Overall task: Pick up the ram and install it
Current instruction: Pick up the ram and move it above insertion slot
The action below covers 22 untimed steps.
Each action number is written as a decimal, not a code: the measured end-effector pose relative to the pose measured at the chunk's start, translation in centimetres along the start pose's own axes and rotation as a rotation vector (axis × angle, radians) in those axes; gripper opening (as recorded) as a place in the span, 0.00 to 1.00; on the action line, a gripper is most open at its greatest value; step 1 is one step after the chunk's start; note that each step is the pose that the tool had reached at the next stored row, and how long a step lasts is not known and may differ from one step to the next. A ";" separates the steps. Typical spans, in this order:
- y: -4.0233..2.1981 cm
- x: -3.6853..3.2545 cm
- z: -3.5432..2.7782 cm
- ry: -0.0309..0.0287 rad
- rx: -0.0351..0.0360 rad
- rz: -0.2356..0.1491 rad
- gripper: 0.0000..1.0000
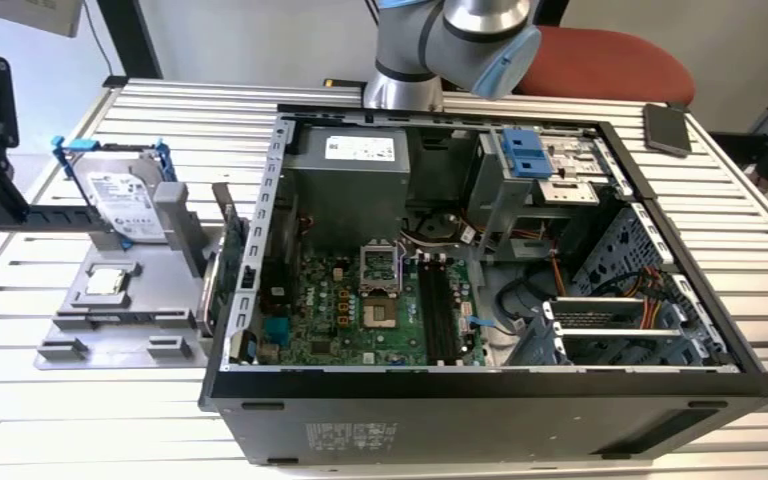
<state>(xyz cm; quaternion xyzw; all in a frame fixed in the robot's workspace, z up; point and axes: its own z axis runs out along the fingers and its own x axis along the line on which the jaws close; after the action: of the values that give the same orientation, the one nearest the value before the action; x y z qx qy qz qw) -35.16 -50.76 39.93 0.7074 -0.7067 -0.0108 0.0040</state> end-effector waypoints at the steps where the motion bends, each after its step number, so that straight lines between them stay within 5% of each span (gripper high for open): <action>1: 0.00 0.00 -0.22 0.0001 0.0000 0.000 0.00; 11: 0.04 -0.02 -2.06 0.0001 0.0000 0.000 0.00; 22: 0.04 -0.02 -2.14 0.0006 -0.0001 0.000 0.00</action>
<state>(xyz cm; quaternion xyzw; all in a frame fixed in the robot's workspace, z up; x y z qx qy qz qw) -35.16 -50.76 42.08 0.7074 -0.7067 -0.0106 0.0042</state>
